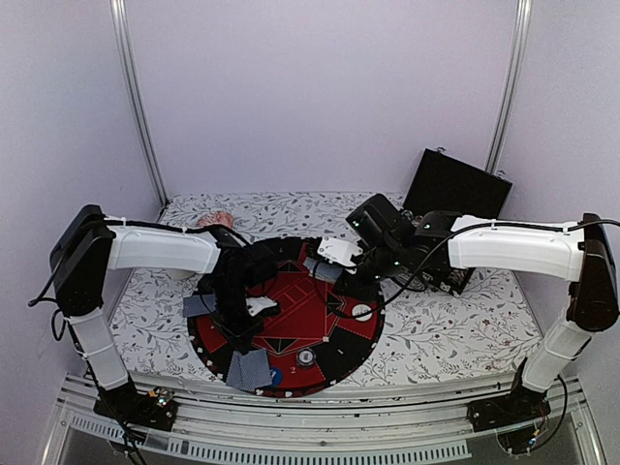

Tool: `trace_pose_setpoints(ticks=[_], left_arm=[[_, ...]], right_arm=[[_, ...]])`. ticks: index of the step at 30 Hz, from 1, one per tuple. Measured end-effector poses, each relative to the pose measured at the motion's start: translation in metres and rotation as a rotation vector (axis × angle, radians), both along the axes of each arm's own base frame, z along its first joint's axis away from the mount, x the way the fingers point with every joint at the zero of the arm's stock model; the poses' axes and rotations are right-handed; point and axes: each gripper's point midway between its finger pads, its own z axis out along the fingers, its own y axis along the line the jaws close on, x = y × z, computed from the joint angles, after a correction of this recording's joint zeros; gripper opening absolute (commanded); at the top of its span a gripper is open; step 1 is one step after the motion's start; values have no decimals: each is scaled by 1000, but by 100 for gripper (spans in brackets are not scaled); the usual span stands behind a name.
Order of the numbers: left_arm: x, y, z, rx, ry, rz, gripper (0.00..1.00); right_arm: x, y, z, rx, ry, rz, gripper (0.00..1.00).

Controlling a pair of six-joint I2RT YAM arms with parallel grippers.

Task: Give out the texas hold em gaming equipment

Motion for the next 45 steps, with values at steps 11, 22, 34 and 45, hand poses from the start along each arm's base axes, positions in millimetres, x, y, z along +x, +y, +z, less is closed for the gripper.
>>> trace_pose_setpoints(ticks=[11,22,34,45], left_arm=[[14,10,2,84,-90,7,46],[36,-7,80,-212,-456,283,68],[60,-54,180,-817,-787,435,88],[95,-89,200,-1050,-774,405,73]], right_arm=[[-1,0,0,3,6,-2,40],[-2,-2,-3,-1,15,-10,40],[-6,0,-2,13,36,-7,40],[-27,15,1,33,55,52,40]])
